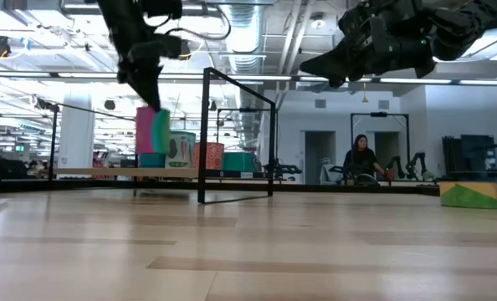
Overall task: Pick and place cans onto a shelf
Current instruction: Put the canned chicken soup on the shelf
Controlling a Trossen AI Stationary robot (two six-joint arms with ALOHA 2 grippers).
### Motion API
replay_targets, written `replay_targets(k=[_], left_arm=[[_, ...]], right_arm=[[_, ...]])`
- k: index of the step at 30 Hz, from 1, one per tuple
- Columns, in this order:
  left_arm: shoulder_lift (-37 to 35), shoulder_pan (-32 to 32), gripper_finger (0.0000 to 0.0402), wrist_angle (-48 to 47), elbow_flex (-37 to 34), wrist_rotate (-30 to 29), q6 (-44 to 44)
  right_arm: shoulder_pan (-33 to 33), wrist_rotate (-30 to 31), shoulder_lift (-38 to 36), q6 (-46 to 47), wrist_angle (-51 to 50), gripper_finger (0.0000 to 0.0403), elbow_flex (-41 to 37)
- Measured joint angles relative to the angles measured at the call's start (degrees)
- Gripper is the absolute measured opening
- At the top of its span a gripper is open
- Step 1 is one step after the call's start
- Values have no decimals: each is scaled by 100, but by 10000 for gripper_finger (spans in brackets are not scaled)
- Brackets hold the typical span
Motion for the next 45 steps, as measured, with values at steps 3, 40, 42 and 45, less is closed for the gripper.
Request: replay_targets(k=[3,40,42,45], left_arm=[[4,140,2,81,-242,92,1],[15,727,2,698,-525,283,244],[15,742,2,697,-525,360,244],[15,743,2,698,-525,381,245]], right_arm=[[2,0,2,1,-20,12,0],[7,0,3,50,24,13,0],[7,0,3,50,26,12,0],[7,0,3,51,26,15,0]])
